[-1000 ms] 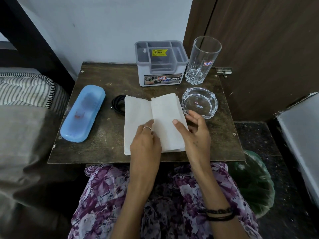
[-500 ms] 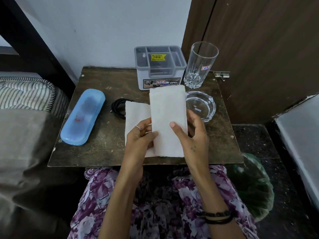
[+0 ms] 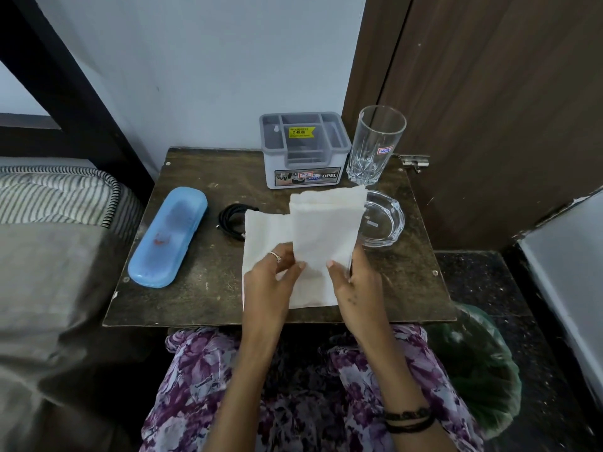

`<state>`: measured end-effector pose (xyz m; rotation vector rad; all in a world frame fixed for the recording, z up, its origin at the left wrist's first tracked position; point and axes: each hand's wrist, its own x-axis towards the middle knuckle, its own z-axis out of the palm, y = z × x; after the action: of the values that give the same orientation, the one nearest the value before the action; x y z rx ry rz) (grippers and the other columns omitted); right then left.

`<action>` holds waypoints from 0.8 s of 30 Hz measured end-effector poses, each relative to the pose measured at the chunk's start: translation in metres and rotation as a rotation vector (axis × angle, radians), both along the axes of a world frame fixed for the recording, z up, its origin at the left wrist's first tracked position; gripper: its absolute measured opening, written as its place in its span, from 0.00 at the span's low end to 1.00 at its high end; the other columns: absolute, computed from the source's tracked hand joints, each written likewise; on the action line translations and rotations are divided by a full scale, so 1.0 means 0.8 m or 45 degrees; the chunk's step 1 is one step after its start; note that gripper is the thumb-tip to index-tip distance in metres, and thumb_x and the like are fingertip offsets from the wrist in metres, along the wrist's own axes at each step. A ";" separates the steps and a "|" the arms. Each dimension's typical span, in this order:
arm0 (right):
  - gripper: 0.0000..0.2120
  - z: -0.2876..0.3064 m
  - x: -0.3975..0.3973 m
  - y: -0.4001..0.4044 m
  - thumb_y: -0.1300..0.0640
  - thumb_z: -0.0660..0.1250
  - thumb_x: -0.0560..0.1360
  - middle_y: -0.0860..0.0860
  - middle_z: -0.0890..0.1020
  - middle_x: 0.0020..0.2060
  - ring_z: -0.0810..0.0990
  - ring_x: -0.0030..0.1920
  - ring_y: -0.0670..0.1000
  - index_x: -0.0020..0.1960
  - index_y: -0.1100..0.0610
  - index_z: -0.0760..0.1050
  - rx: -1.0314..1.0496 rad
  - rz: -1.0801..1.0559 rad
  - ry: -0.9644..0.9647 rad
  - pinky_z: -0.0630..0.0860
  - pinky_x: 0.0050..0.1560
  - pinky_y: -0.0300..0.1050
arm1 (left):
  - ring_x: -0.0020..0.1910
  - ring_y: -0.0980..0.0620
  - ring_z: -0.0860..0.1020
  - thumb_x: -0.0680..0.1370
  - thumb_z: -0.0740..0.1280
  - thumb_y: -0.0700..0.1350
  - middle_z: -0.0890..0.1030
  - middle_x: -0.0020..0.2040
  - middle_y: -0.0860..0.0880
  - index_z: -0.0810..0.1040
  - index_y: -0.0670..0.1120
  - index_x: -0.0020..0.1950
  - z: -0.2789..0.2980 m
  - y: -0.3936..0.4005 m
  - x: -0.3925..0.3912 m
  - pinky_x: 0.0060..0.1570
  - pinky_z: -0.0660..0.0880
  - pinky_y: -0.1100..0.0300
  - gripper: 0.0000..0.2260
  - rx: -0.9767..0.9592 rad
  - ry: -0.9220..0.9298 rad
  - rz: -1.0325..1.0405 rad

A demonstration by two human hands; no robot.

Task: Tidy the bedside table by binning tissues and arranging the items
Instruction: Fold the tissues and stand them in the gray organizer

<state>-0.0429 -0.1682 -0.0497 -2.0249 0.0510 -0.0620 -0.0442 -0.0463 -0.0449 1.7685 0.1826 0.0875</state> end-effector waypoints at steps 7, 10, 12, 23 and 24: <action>0.16 0.017 0.006 -0.003 0.62 0.57 0.79 0.46 0.76 0.50 0.74 0.41 0.38 0.66 0.58 0.67 -0.114 0.002 -0.058 0.70 0.38 0.24 | 0.45 0.64 0.79 0.76 0.66 0.38 0.81 0.42 0.60 0.76 0.56 0.44 0.015 -0.002 0.005 0.42 0.72 0.75 0.12 0.253 -0.087 -0.020; 0.08 0.040 0.033 -0.003 0.63 0.57 0.78 0.45 0.75 0.45 0.74 0.41 0.40 0.56 0.56 0.69 -0.105 0.020 -0.116 0.69 0.37 0.30 | 0.45 0.63 0.79 0.76 0.65 0.36 0.79 0.44 0.62 0.76 0.54 0.48 0.038 0.000 0.027 0.43 0.71 0.77 0.12 0.317 -0.221 -0.013; 0.09 0.060 0.063 -0.001 0.64 0.57 0.78 0.49 0.76 0.46 0.75 0.44 0.45 0.57 0.58 0.70 -0.076 0.043 -0.171 0.70 0.38 0.34 | 0.43 0.64 0.76 0.76 0.65 0.36 0.79 0.45 0.58 0.78 0.47 0.51 0.056 0.002 0.054 0.41 0.70 0.79 0.08 0.412 -0.316 0.013; 0.13 0.106 0.240 0.017 0.67 0.62 0.73 0.55 0.82 0.41 0.80 0.41 0.58 0.56 0.59 0.72 -0.226 -0.032 -0.278 0.76 0.40 0.52 | 0.53 0.43 0.77 0.72 0.67 0.36 0.80 0.53 0.42 0.70 0.43 0.60 0.089 0.031 0.228 0.50 0.75 0.55 0.17 0.671 -0.271 -0.045; 0.14 0.102 0.248 0.017 0.66 0.63 0.73 0.53 0.82 0.41 0.80 0.41 0.57 0.57 0.57 0.71 -0.255 -0.069 -0.263 0.78 0.41 0.53 | 0.53 0.42 0.77 0.72 0.67 0.36 0.80 0.52 0.41 0.70 0.43 0.60 0.085 0.032 0.237 0.50 0.76 0.50 0.17 0.724 -0.267 -0.052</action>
<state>0.1554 -0.1542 0.0315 -2.2060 -0.0320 -0.3214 0.1452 -0.0207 0.0228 2.3107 -0.0388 0.3194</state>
